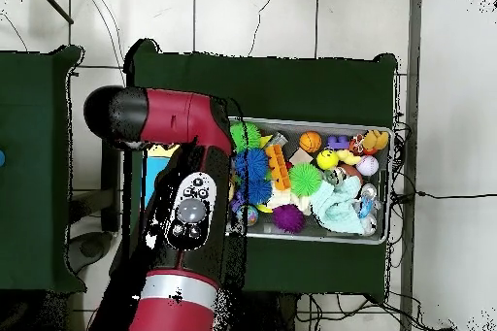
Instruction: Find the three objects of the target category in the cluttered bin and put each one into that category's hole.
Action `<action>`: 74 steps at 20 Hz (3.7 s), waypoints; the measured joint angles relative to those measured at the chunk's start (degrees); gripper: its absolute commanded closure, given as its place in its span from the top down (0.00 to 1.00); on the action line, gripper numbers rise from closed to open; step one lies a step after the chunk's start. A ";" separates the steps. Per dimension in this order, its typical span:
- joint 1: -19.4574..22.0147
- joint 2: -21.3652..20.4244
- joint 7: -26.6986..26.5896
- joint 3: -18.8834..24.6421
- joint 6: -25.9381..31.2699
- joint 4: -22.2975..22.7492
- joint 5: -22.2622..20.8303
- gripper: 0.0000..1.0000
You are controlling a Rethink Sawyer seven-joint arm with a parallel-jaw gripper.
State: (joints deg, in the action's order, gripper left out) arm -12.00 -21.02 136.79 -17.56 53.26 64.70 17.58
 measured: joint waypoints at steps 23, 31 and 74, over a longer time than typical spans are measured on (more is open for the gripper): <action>-0.70 4.76 0.00 -1.51 -0.01 -0.89 1.72 0.00; -0.70 6.41 0.00 -1.51 -0.93 -1.30 1.75 0.00; 7.73 -1.34 0.00 5.46 3.97 1.44 1.26 0.00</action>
State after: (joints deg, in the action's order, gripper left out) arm -4.27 -22.37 136.79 -12.10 57.22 66.14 18.84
